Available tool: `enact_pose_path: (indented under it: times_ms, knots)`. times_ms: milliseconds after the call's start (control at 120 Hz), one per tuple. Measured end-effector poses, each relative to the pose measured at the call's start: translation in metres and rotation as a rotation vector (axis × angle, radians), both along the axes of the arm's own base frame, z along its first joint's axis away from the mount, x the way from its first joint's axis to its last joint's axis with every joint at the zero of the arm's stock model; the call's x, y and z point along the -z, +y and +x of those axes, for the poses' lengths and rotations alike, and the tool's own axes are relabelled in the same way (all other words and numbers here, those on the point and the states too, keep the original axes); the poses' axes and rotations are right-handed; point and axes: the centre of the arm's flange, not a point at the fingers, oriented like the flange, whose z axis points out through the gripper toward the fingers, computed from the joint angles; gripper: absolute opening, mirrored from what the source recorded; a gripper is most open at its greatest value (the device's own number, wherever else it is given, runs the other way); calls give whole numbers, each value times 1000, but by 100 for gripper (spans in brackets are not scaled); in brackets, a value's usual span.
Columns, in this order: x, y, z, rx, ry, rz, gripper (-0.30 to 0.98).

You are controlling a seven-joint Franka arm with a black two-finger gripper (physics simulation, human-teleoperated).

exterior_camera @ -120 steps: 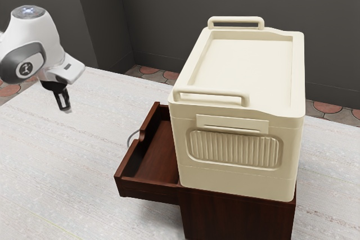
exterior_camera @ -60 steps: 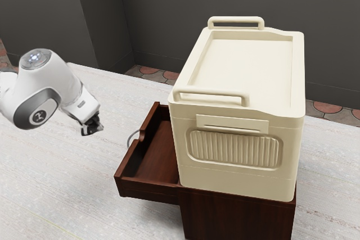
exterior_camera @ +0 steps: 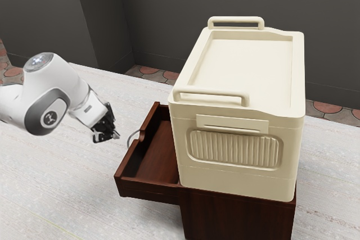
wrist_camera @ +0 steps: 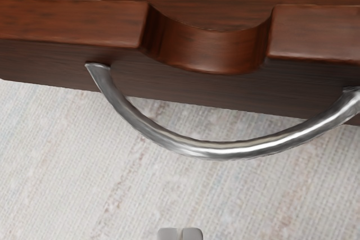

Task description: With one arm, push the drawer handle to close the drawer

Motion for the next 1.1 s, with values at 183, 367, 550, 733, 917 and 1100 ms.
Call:
enact_pose_path:
  times_ms: [183, 367, 550, 733, 917, 1100]
  knots:
    - [13, -10, 4, 59, 27, 33, -10]
    - [15, -18, 17, 103, 18, 68, -10]
    - [17, -37, 30, 157, 2, 100, -10]
    - [15, -56, 29, 208, -16, 102, -10]
    - [17, -69, 36, 235, -28, 117, -10]
    - [18, -89, 41, 263, -35, 126, -10]
